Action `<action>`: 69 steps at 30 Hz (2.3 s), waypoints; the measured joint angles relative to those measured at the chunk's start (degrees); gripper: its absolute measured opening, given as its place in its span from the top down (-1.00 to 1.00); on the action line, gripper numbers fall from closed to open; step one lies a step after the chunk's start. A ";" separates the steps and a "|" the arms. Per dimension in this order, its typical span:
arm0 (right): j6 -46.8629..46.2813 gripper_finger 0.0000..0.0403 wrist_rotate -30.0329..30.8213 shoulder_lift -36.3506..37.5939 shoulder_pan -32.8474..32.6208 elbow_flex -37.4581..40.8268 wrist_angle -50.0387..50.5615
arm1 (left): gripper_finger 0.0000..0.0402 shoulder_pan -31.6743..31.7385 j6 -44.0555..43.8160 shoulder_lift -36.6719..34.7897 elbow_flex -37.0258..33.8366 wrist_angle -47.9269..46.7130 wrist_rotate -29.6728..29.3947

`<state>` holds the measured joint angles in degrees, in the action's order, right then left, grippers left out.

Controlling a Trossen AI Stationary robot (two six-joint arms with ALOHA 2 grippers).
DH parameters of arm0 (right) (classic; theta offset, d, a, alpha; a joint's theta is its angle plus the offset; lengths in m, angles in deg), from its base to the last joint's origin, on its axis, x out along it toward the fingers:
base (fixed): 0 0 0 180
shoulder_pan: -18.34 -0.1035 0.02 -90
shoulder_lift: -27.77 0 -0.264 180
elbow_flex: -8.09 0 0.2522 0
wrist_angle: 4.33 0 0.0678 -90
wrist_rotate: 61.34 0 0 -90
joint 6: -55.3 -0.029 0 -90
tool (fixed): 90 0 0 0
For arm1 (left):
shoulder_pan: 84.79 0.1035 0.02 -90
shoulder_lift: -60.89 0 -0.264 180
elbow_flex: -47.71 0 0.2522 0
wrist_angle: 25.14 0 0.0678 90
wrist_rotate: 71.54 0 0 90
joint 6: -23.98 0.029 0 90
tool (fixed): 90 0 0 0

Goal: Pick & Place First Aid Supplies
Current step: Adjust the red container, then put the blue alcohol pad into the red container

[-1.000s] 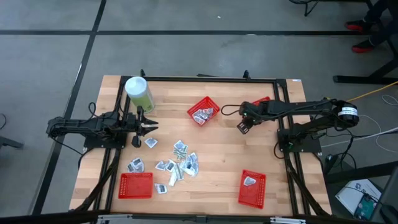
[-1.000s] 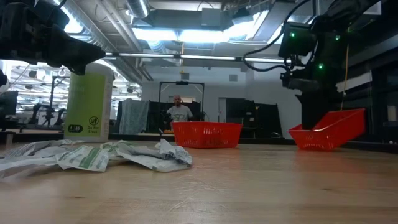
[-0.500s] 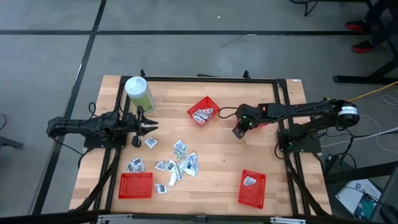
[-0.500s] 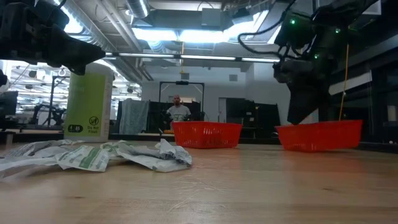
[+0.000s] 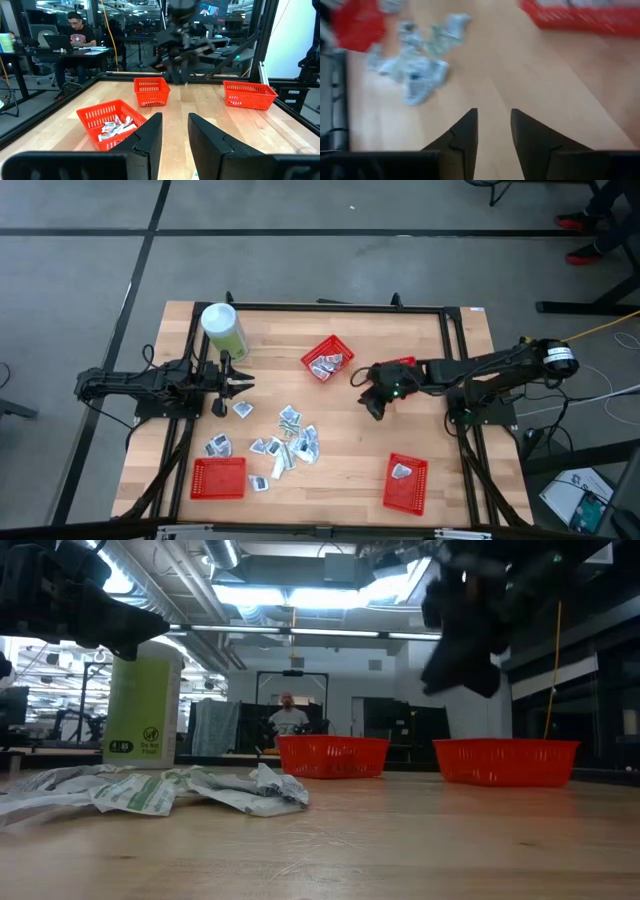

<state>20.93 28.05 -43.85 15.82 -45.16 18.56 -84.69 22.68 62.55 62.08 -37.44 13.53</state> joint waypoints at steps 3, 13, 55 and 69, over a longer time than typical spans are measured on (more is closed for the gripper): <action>2.02 0.42 3.26 0.00 -3.37 -0.04 -4.53 | 0.56 0.00 0.00 0.00 0.00 -0.01 0.00; 10.35 0.42 10.55 -5.29 -11.86 -0.59 -14.97 | 0.56 0.00 0.00 -0.01 0.00 0.01 0.00; 14.92 0.42 11.66 -43.71 -19.00 -33.44 -6.54 | 0.56 0.00 0.00 -0.01 0.00 0.00 -0.01; 12.12 0.42 13.12 -47.61 -18.92 -33.42 -9.90 | 0.56 0.00 0.00 0.01 0.02 -0.30 0.03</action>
<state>33.05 41.17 -91.46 -3.10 -78.58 8.67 -84.69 22.68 62.56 62.10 -37.74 13.56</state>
